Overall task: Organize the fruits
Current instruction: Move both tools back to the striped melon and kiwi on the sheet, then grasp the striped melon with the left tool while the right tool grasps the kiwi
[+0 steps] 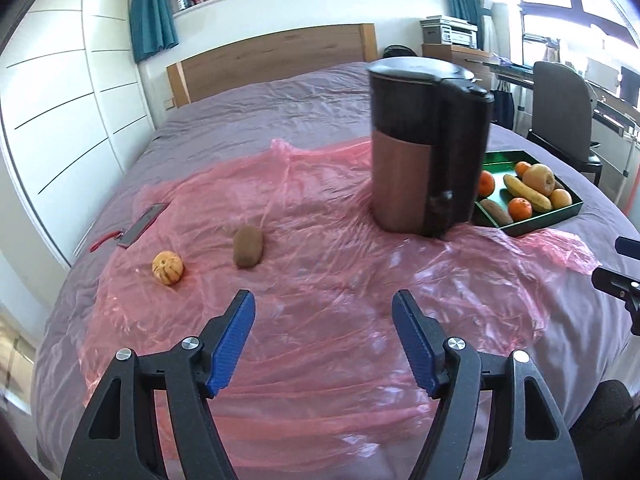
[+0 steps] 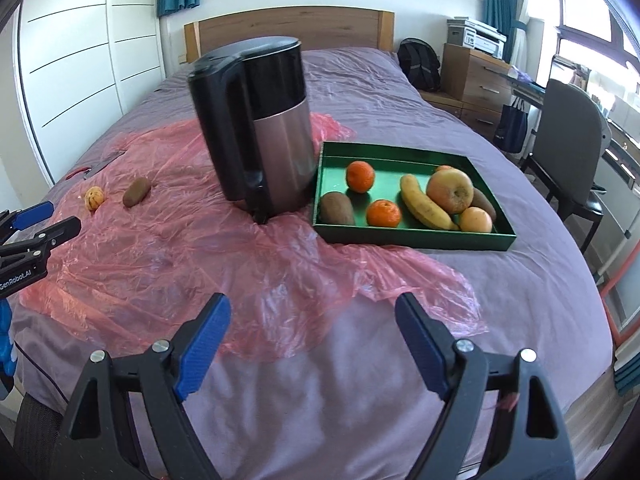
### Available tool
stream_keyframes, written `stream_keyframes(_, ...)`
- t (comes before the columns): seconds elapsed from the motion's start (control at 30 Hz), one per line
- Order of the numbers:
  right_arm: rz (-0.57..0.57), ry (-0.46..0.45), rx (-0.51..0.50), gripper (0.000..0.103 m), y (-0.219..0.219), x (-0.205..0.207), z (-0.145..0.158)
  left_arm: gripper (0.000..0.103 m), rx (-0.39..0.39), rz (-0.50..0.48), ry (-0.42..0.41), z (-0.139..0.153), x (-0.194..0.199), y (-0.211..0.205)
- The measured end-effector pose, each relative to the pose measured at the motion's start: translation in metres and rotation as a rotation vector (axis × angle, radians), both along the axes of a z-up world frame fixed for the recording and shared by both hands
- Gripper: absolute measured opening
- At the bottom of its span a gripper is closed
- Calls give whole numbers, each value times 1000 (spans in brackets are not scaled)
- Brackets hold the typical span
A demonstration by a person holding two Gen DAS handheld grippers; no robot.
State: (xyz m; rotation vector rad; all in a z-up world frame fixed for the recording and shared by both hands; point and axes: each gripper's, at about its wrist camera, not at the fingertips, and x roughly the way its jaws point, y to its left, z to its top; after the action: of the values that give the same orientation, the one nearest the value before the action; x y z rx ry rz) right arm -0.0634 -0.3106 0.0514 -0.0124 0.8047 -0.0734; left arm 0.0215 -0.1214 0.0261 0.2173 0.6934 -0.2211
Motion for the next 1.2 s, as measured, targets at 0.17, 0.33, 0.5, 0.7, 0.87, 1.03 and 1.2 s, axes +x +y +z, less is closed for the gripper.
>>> stream_keyframes(0.17,91,24,5,103,42,13,-10,66,35,76,20,-17,8,42)
stream_keyframes(0.33,181,50,21,103,83,29,-20,66,32,162,38,-29,25,89)
stream_keyframes(0.5,269,73,34,103,126,58,-28,66,1,243,73,-43,52,135)
stream_keyframes(0.7,352,87,71,103,176,109,-35,66,-49,287,109,-56,95,177)
stream_keyframes(0.87,394,97,98,103,214,156,-46,66,-99,290,131,-66,138,201)
stream_keyframes(1.03,412,107,136,103,246,203,-61,66,-108,277,164,-83,179,214)
stream_keyframes(1.2,387,117,170,103,265,248,-77,66,-80,240,187,-98,207,210)
